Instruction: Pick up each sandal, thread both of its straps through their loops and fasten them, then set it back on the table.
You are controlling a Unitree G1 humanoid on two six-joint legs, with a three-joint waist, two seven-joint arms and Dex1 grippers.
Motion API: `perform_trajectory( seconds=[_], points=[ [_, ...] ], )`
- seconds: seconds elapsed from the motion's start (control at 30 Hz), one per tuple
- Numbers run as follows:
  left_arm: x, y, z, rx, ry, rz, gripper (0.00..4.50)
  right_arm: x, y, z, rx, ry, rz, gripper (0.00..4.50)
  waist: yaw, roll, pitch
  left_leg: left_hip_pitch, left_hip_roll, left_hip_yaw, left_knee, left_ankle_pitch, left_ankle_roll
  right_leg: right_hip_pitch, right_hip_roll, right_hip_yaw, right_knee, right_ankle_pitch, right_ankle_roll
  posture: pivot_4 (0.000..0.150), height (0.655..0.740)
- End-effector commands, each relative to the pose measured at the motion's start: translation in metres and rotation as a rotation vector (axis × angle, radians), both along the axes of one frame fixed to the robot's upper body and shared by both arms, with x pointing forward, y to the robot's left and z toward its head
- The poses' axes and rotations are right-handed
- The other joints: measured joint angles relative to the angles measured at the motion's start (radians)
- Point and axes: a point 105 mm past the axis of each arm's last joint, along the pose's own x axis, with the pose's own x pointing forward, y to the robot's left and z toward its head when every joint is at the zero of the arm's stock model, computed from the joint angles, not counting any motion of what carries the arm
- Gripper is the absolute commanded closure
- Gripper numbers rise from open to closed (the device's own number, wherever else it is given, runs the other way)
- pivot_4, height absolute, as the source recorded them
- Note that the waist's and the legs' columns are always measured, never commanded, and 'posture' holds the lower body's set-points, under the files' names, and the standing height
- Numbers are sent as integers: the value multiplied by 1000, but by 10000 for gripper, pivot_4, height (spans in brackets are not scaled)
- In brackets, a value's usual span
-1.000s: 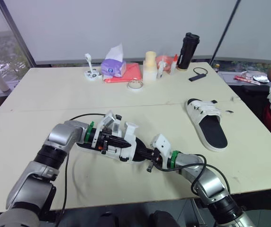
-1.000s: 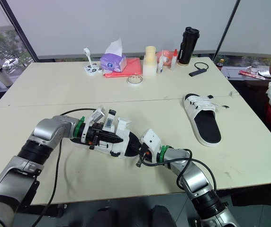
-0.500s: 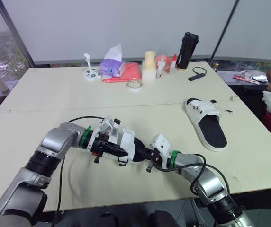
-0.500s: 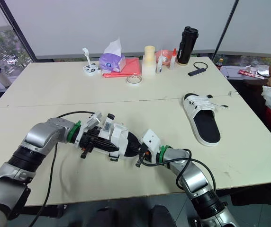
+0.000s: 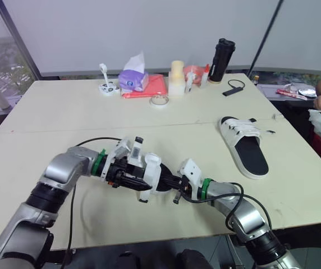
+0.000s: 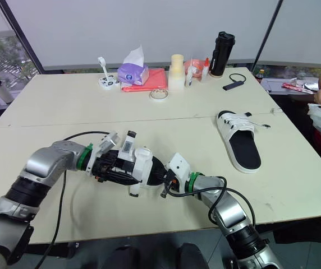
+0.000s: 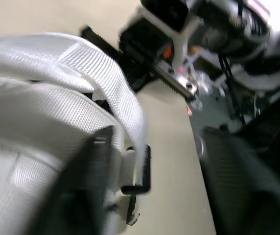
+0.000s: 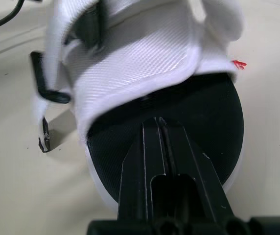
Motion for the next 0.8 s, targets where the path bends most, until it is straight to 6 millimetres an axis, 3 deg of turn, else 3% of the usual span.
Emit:
perform_trajectory(
  seconds=[0.03,0.17,0.27,0.6,0.8],
  points=[
    [-4,19,31,-91,12,104,10648,0,-27,-42,-115,123,-106,45000,0,0,0,0,0,0,0,0,0,0,0,0,0,0,0,1500,7400],
    [-38,31,18,-10,54,94,10648,0,-26,-42,-113,125,-104,45000,-1,0,0,0,1,0,-1,0,0,0,-1,1,-1,0,0,1500,7400],
    [-52,35,3,34,80,118,10648,2,-24,-42,-113,124,-94,45000,3,-1,0,1,2,0,-1,0,0,0,-2,1,-1,0,0,1500,7400],
    [-37,16,-35,70,10,227,10648,5,-21,-41,-114,116,-70,45000,3,-1,-1,1,3,0,-1,0,0,0,-2,1,-1,1,-3,1500,7400],
    [-31,13,-45,91,-9,214,10648,4,-23,-42,-119,115,-75,45000,3,-1,-1,1,2,0,-1,0,0,-1,-1,1,-1,1,-3,1500,7400]
  ],
)
